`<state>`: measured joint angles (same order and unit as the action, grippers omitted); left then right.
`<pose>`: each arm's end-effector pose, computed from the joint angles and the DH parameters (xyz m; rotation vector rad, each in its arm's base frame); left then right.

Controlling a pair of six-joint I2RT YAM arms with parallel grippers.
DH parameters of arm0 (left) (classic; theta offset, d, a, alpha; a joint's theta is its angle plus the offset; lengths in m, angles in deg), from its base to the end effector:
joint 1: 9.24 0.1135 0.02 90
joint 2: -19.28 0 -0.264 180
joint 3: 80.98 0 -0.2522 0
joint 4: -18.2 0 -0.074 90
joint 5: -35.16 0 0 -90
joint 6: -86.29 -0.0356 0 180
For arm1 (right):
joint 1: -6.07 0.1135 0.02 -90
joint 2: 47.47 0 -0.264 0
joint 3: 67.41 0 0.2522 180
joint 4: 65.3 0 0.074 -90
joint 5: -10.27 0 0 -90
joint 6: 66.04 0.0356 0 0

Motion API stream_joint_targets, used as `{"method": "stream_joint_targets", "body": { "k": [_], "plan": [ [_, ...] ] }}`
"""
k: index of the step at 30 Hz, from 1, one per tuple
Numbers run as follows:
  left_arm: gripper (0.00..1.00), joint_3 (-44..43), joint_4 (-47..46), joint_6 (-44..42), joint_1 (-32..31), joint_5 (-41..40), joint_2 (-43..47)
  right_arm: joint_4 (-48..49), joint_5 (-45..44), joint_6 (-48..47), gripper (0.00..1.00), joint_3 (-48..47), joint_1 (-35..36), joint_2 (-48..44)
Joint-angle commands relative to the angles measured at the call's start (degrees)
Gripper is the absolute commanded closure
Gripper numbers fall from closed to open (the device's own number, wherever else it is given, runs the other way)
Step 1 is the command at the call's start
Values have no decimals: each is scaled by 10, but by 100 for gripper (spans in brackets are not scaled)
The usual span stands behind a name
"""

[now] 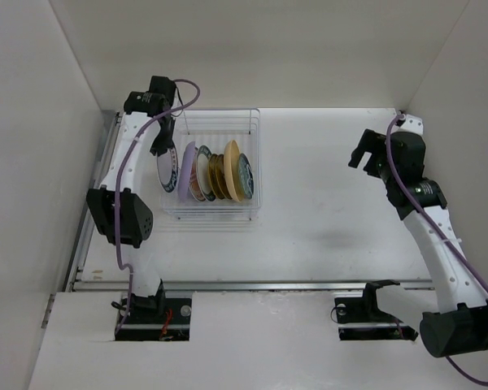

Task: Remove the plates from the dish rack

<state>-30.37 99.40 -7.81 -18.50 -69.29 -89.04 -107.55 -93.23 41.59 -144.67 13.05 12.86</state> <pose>0.3887 -0.0544 0.3607 0.2147 2.5878 0.2975 0.2281 0.0196 0.3699 0.3339 1.9718 0.0385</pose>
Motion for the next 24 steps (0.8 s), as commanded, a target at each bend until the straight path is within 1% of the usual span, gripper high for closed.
{"method": "stream_joint_targets", "body": {
  "k": [1,4,5,8,9,10,11,12,14,15,17,18,19,20,21,24],
  "plan": [
    [100,-67,21,-18,-2,-6,72,5,33,-11,0,-30,8,6],
    [100,-99,21,-30,-2,-6,102,5,93,-25,0,-44,15,11],
    [100,-99,16,-30,-2,-6,110,5,133,-32,0,-52,15,18],
    [100,-99,-6,-35,-2,0,146,22,215,-43,0,-58,20,23],
    [100,-104,-13,-35,-2,8,154,40,278,-48,0,-58,26,23],
    [100,-104,-20,-29,-2,16,171,51,308,-48,0,-58,26,30],
    [100,-112,-34,-28,-2,42,179,63,336,-48,0,-52,32,37],
    [100,-122,-42,-21,-2,58,186,79,384,-48,0,-52,40,37],
    [100,-133,-56,-8,-2,93,202,122,407,-18,0,-52,50,58],
    [100,-133,-63,1,-2,136,202,136,413,-8,0,-52,55,66],
    [100,-161,-70,28,-2,199,202,171,430,13,0,-74,71,94],
    [100,-170,-70,38,-2,262,195,179,435,18,0,-82,76,105],
    [100,-170,-70,50,-2,294,188,186,449,18,0,-100,88,117],
    [100,-165,-70,72,-2,330,173,202,459,26,0,-108,94,142],
    [100,-155,-70,79,-8,408,165,212,468,36,0,-115,101,153],
    [100,-108,-76,79,-24,527,131,251,498,65,0,-127,114,198]
  ]
}}
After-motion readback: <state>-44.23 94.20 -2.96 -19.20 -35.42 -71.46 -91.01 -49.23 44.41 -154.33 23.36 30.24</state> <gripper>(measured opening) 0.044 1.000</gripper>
